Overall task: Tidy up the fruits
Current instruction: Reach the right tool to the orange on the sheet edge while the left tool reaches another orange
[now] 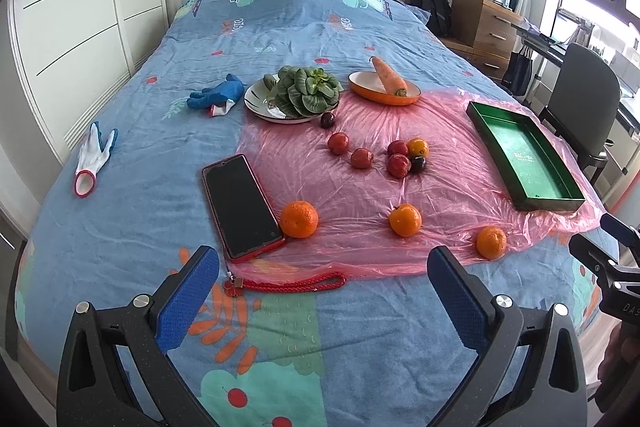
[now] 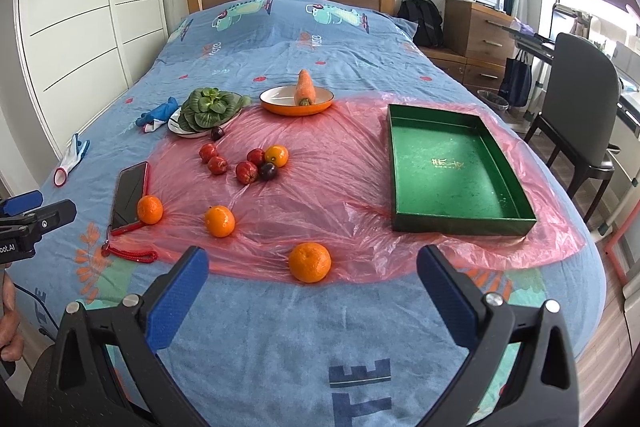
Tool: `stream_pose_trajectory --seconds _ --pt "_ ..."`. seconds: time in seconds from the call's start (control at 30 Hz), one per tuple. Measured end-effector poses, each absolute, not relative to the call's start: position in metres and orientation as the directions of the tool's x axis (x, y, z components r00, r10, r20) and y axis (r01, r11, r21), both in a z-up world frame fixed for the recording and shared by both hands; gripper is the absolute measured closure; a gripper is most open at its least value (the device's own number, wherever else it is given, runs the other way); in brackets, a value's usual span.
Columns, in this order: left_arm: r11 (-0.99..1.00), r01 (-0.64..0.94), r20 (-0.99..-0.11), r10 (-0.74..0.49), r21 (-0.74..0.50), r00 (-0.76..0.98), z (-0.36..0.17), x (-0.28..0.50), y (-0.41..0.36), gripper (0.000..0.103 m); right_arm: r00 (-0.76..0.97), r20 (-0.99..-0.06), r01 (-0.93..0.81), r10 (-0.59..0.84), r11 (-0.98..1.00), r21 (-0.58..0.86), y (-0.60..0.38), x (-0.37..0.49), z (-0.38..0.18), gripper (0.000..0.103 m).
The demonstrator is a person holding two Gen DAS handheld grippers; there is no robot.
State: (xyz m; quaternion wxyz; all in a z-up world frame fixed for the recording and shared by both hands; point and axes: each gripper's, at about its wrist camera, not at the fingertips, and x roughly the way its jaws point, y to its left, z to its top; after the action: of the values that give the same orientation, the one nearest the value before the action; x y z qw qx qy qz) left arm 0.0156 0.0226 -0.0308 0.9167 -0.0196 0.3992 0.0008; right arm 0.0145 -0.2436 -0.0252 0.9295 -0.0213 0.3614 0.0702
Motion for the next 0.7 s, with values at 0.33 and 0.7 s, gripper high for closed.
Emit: stream_pose_trajectory --seconds 0.33,0.7 --pt "1.0 -0.022 -0.783 0.01 -0.005 0.622 -0.055 0.042 0.018 0.001 0.707 -0.695 -0.172 0.131 0.985 0.011 -0.237 0.038 -0.05 0.0" --pt "1.0 0.011 -0.827 -0.015 -0.011 0.562 -0.083 0.075 0.0 0.002 0.654 -0.74 -0.183 0.157 0.982 0.047 -0.244 0.068 -0.085 0.0"
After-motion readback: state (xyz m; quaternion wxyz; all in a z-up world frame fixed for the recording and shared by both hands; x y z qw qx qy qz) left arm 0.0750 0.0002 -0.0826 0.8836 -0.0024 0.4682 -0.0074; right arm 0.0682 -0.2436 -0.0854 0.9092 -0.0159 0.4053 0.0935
